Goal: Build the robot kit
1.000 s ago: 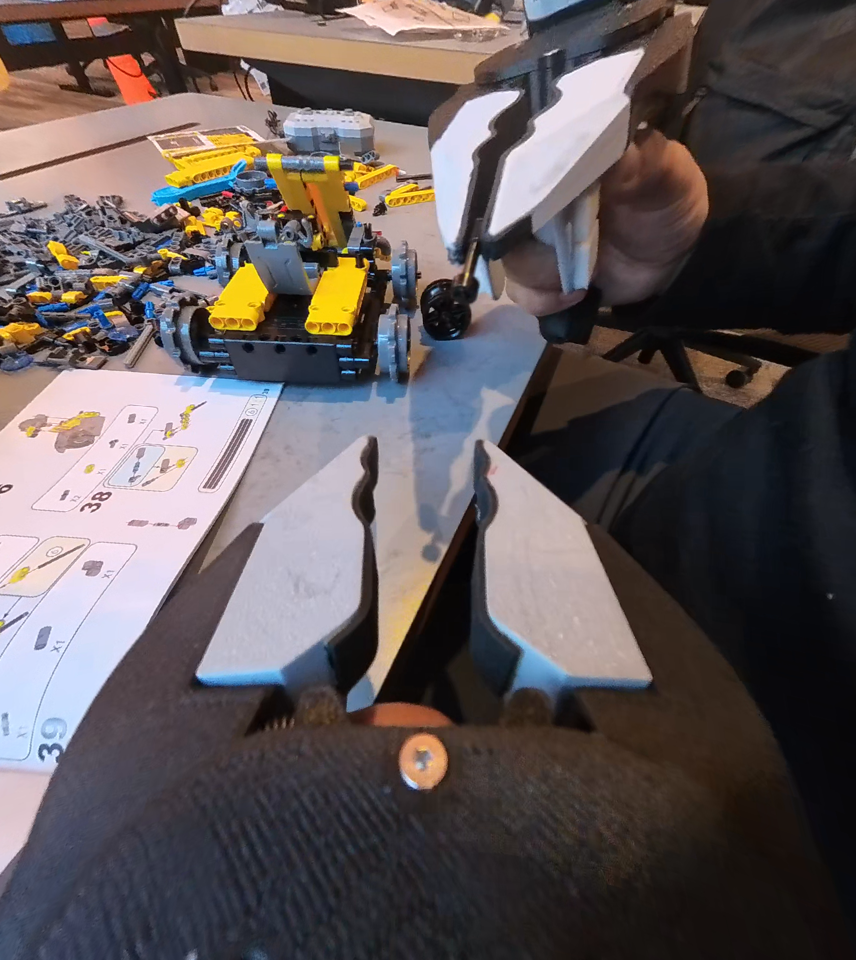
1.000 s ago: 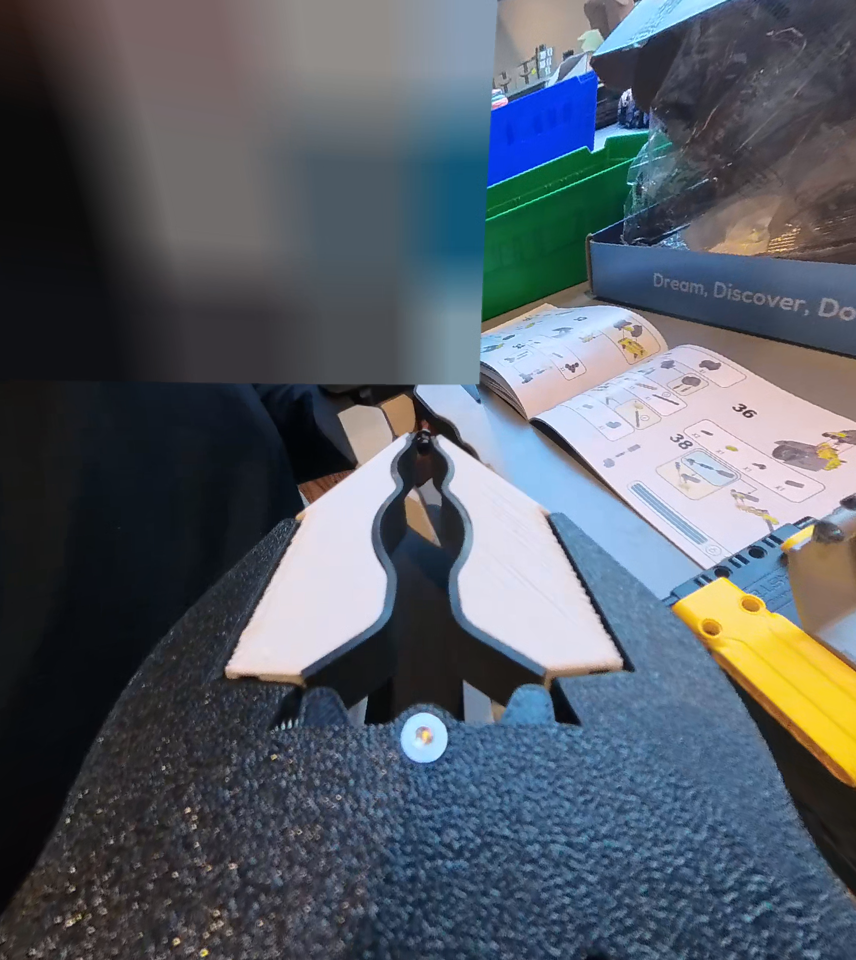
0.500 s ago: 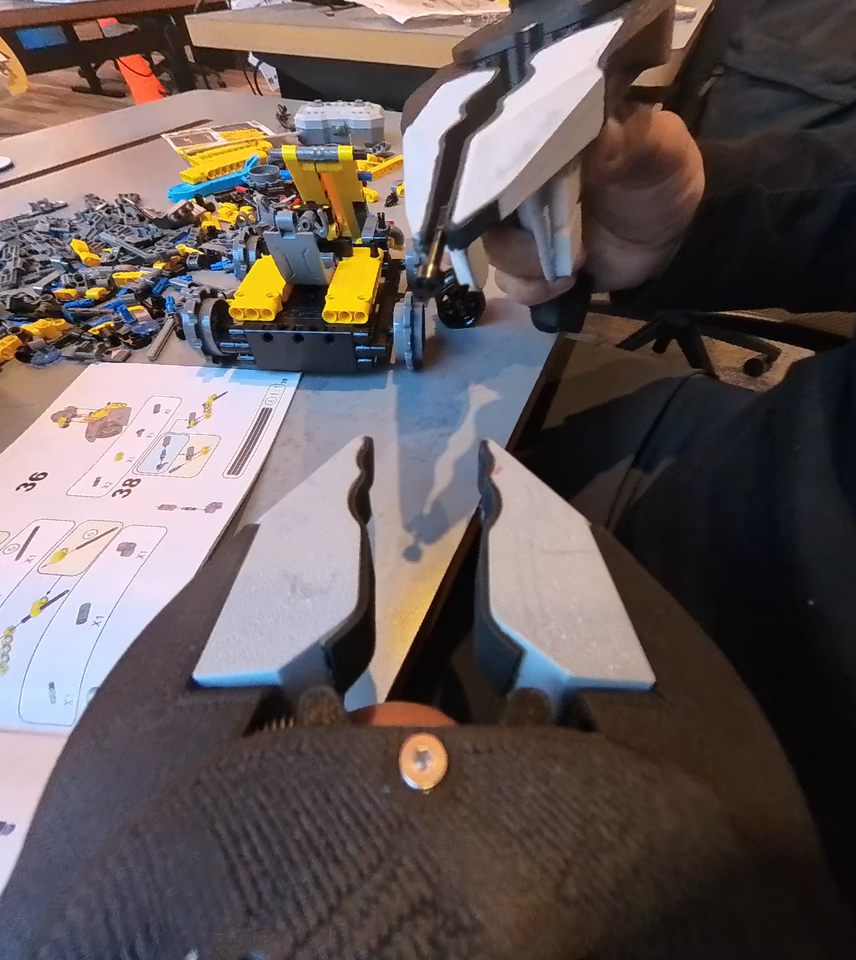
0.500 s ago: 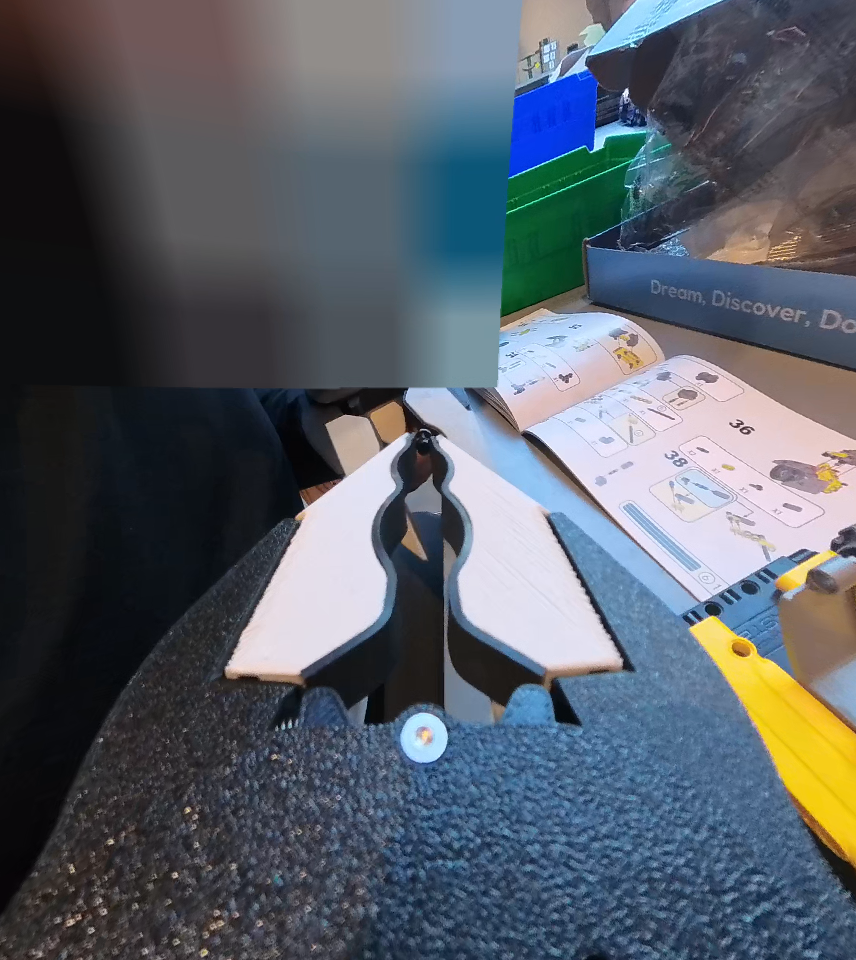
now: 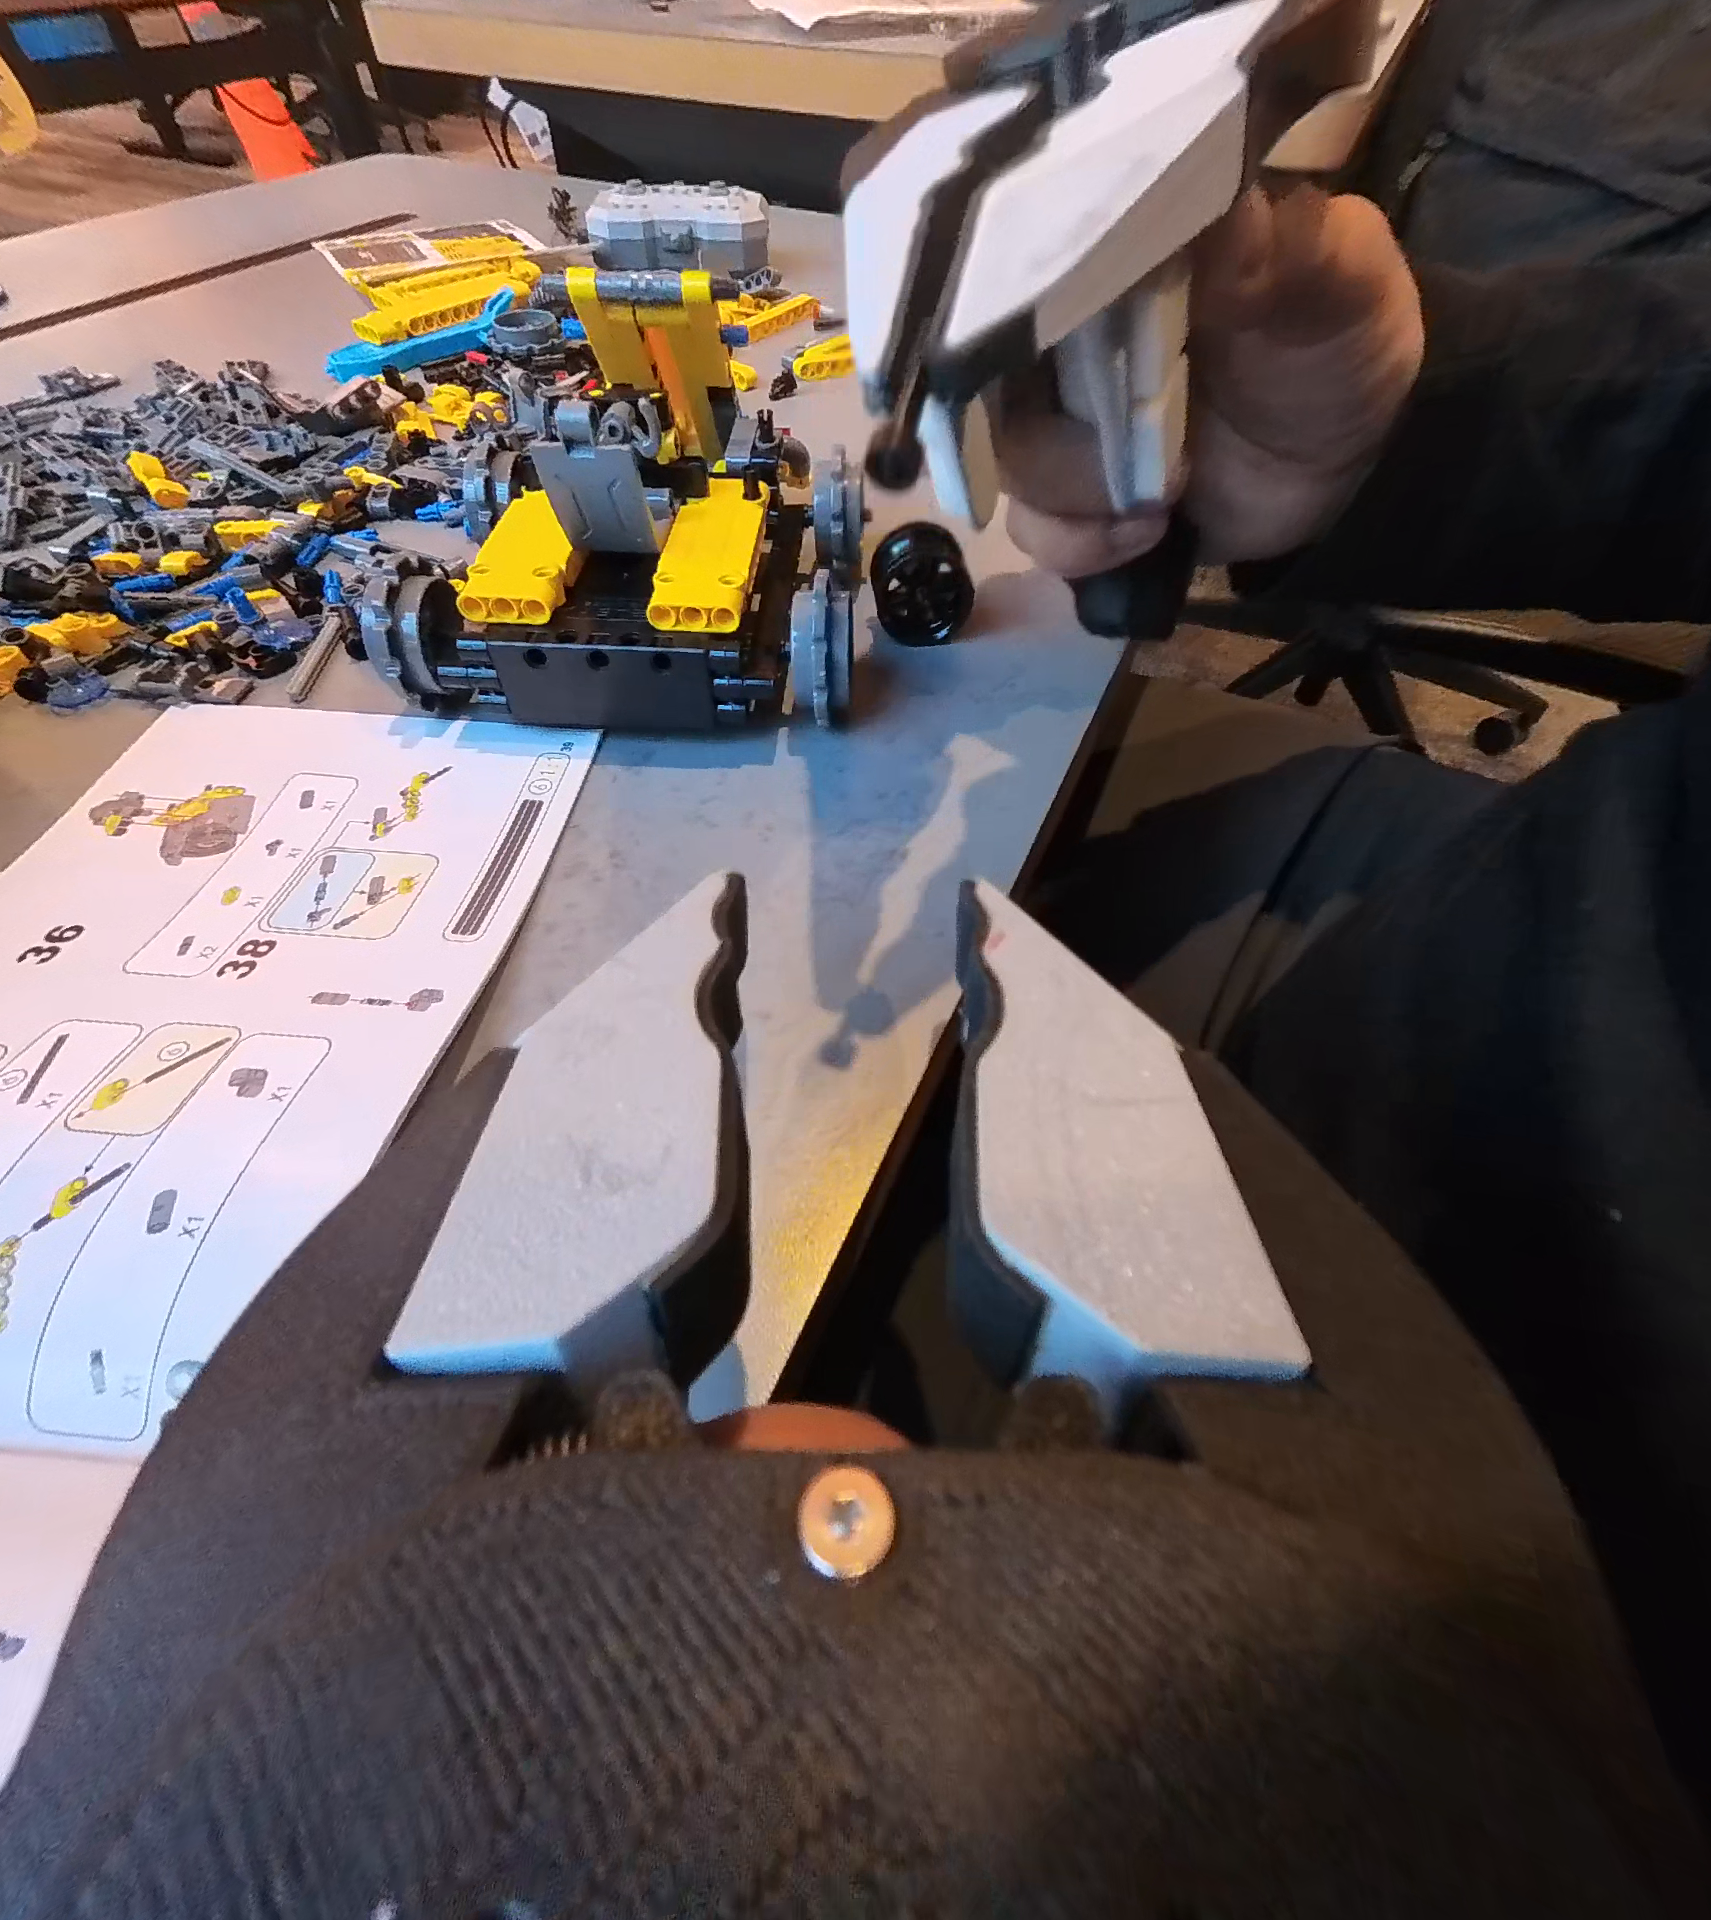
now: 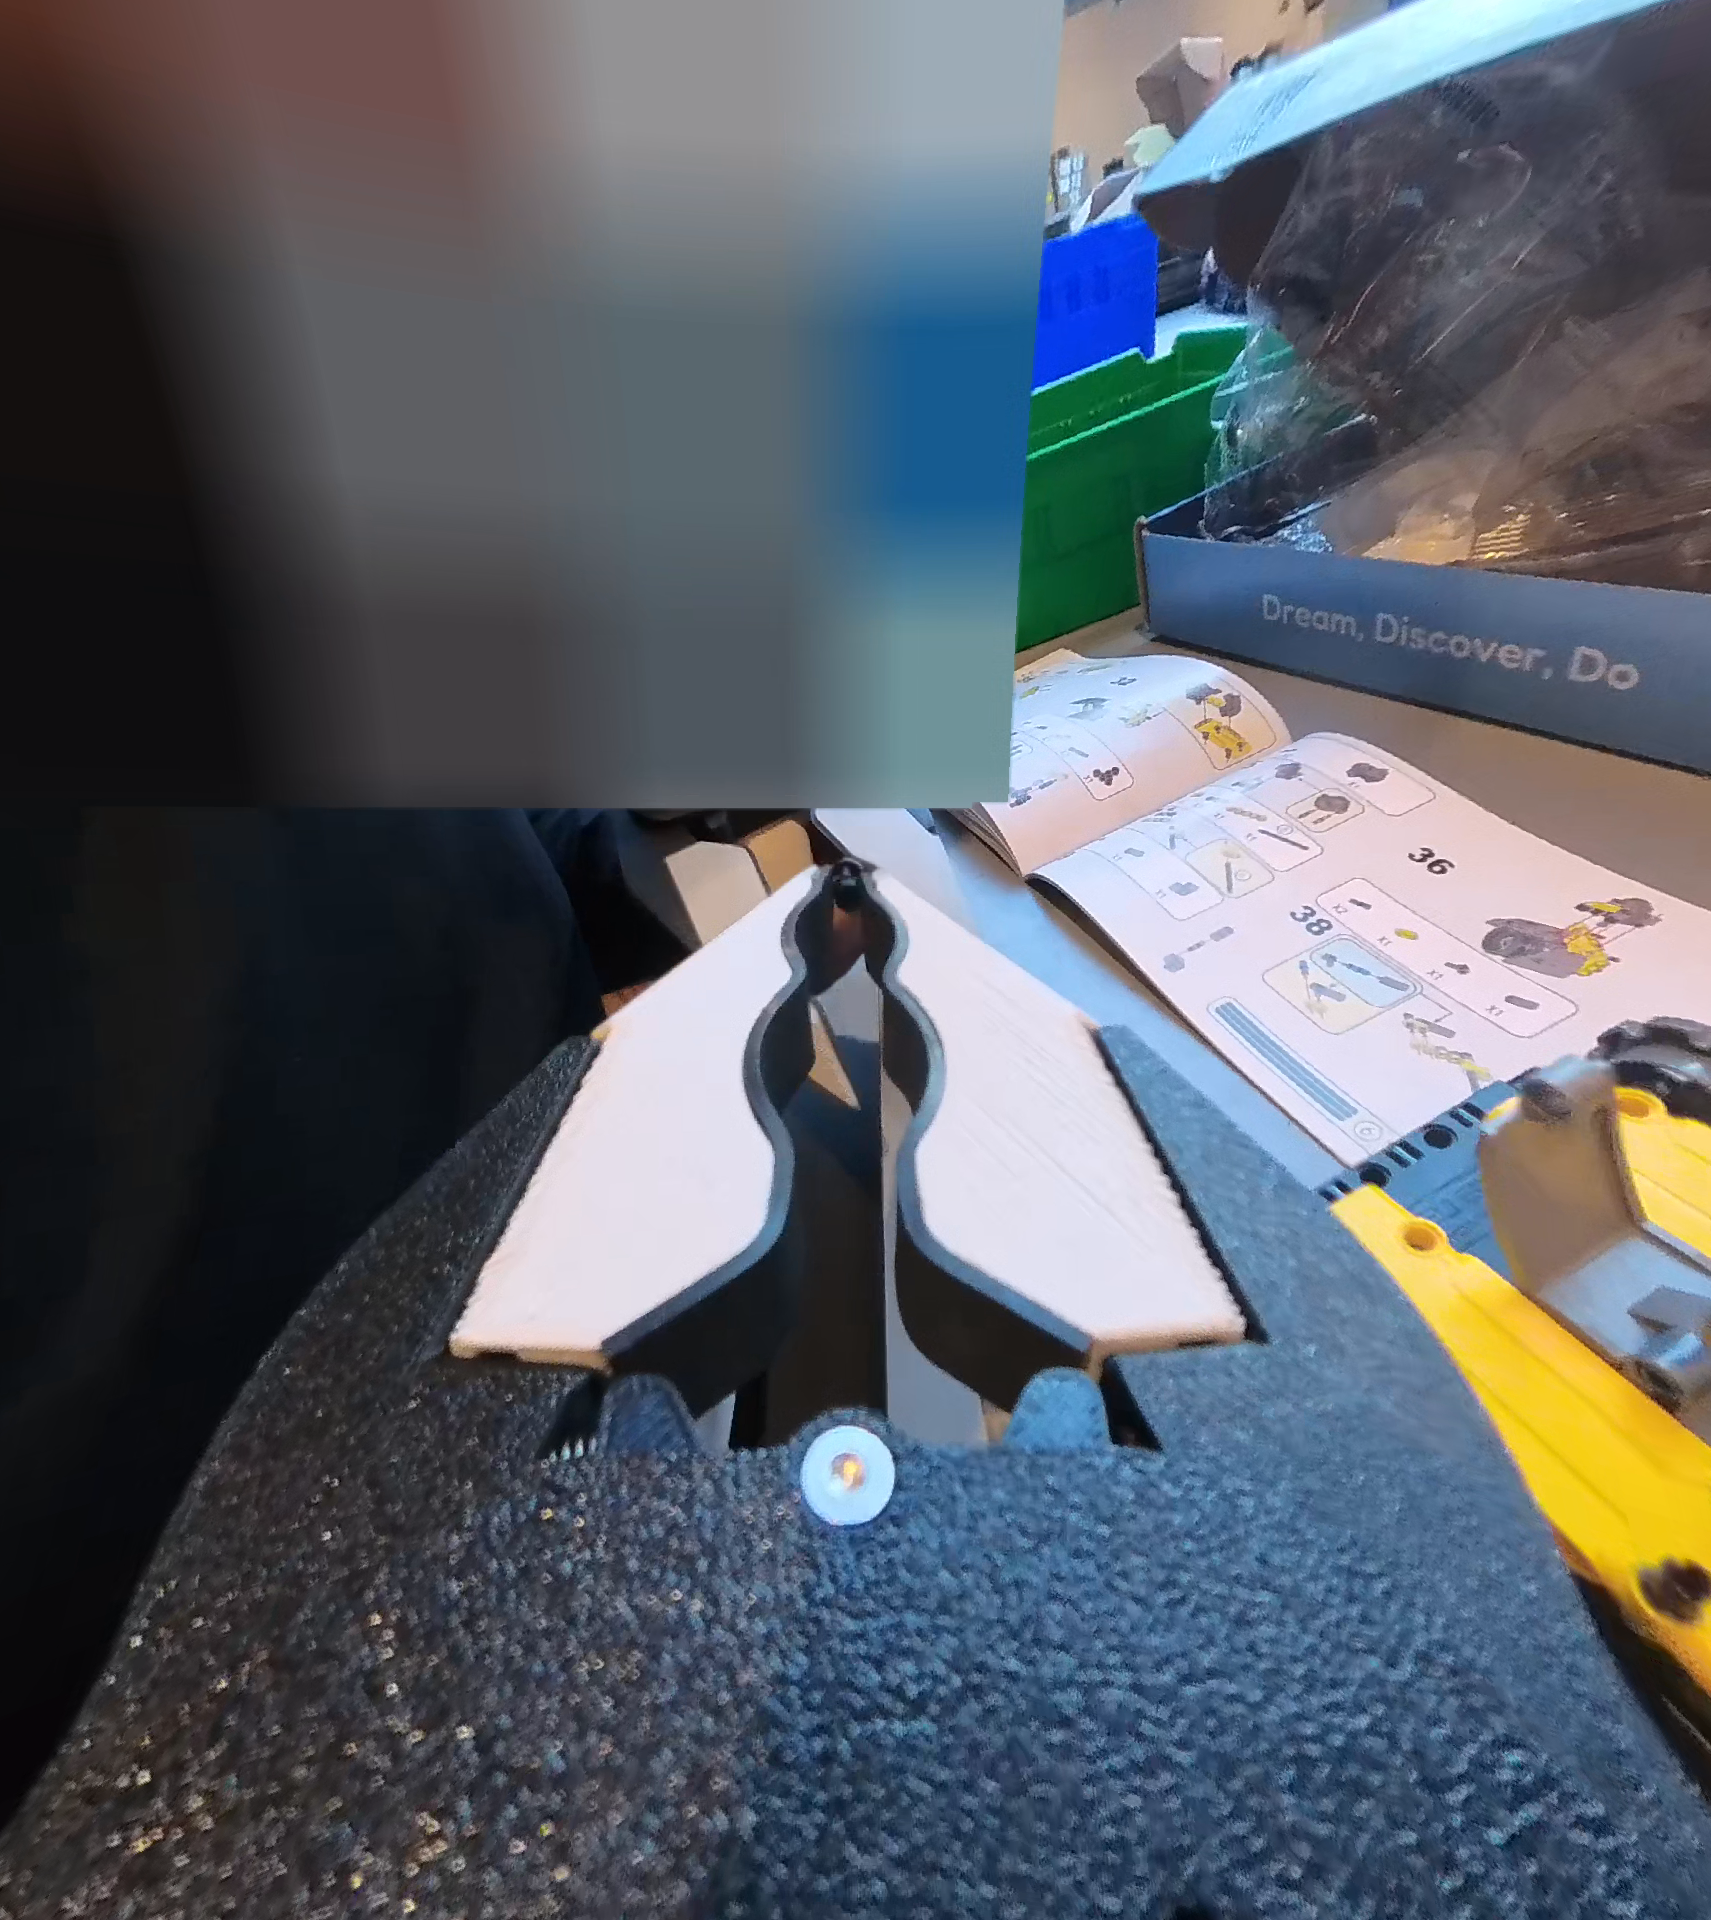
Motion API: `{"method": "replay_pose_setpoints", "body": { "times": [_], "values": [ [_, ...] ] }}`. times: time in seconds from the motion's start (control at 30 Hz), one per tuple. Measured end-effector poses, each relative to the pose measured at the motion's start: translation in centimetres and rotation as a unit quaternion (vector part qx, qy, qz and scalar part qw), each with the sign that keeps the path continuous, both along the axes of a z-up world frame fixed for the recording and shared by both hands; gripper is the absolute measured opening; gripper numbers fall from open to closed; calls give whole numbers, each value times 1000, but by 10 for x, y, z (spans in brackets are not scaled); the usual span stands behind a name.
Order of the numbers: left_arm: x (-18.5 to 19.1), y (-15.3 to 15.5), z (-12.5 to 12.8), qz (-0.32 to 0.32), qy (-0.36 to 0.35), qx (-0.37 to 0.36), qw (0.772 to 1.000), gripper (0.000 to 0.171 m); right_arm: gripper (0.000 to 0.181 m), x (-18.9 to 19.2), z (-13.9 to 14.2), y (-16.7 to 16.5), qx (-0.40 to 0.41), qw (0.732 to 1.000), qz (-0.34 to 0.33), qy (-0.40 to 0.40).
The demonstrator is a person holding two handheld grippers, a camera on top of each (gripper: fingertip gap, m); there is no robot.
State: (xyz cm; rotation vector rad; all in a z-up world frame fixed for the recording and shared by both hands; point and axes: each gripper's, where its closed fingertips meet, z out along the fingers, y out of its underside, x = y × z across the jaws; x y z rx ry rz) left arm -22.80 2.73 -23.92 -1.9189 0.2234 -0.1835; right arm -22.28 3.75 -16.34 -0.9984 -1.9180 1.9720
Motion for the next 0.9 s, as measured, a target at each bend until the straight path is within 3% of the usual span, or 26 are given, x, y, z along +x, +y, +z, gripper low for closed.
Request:
{"method": "replay_pose_setpoints", "body": {
  "times": [0.6, 0.9],
  "values": [
    [6, 14, -5, 24, 26, 14, 999, 33, 4, 56, 36, 79, -49, 993, -93, 51],
    [14, 19, -9, 24, 62, 16, 998, 32, 5, 67, 28, 113, -78, 987, -138, 33]
  ]
}}
